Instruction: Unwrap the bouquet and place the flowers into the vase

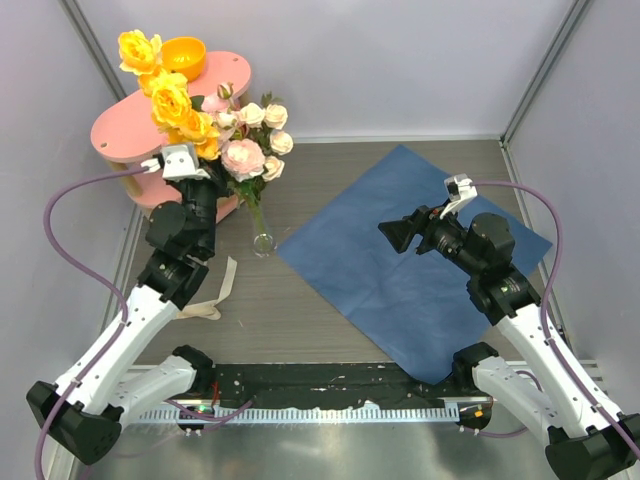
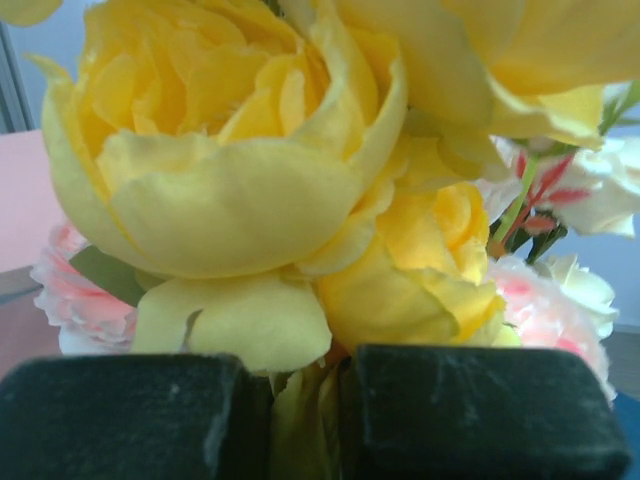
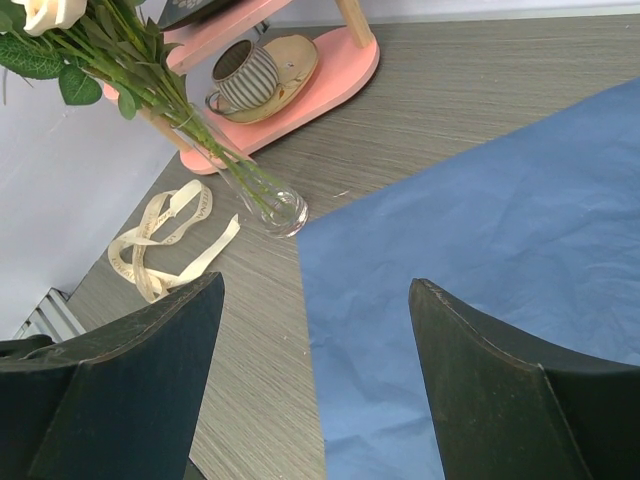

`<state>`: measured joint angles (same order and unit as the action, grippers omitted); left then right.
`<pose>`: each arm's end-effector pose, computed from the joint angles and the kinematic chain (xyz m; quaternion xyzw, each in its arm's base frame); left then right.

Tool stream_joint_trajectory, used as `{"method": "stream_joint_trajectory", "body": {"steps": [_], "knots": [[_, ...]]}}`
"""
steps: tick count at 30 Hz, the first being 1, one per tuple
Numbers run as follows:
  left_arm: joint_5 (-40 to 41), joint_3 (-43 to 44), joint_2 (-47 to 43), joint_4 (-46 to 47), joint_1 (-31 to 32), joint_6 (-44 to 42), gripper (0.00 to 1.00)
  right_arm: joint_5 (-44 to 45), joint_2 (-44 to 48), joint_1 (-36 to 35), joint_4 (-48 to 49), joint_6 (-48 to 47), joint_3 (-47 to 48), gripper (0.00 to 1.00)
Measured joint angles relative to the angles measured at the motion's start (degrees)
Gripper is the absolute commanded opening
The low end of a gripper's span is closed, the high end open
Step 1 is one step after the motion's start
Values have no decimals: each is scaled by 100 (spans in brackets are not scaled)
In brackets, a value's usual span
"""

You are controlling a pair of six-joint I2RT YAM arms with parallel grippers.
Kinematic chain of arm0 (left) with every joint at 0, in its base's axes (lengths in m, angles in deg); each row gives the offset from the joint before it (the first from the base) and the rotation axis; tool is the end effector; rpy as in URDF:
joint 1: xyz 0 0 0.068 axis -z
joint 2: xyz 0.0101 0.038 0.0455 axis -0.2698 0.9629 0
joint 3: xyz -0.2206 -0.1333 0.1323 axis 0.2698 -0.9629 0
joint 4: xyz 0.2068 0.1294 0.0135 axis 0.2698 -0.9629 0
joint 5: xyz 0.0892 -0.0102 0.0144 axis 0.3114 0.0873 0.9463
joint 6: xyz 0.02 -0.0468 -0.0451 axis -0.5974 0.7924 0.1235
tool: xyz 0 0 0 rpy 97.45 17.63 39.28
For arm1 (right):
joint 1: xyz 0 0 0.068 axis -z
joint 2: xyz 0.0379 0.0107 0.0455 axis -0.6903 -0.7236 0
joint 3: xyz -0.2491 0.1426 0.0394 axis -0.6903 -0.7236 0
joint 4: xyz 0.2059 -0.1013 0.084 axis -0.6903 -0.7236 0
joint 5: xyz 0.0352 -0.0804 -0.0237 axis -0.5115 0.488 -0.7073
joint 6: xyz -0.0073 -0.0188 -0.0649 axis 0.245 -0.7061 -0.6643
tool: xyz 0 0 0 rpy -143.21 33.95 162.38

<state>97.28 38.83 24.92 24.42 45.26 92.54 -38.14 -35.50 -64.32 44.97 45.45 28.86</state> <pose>0.1776 -0.0698 0.4479 -0.0743 0.5915 -0.0778 0.7991 0.1514 0.0754 0.3509 -0.0920 0.7393 0.3519 0.5667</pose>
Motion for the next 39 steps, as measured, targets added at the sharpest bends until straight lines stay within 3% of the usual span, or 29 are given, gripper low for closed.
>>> {"method": "stream_joint_trajectory", "body": {"steps": [20, 23, 27, 29, 33, 39], "knots": [[9, -1373, -13, 699, 0, 446, 0, -42, 2, 0, 2, 22, -66, 80], [59, -1478, -11, 774, 2, 476, 5, -57, 2, 0, 9, 24, -74, 80], [131, -1504, 31, 820, 0, 501, 31, -63, 2, 0, 11, 39, -122, 80], [179, -1504, 48, 780, 0, 490, 39, -63, 2, 0, 11, 46, -146, 80], [219, -1504, 50, 551, 0, 555, 67, -63, 0, 0, 9, 70, -175, 80], [144, -1473, -319, -50, 0, 734, 88, -42, -201, 0, -24, 85, -173, 80]]}}
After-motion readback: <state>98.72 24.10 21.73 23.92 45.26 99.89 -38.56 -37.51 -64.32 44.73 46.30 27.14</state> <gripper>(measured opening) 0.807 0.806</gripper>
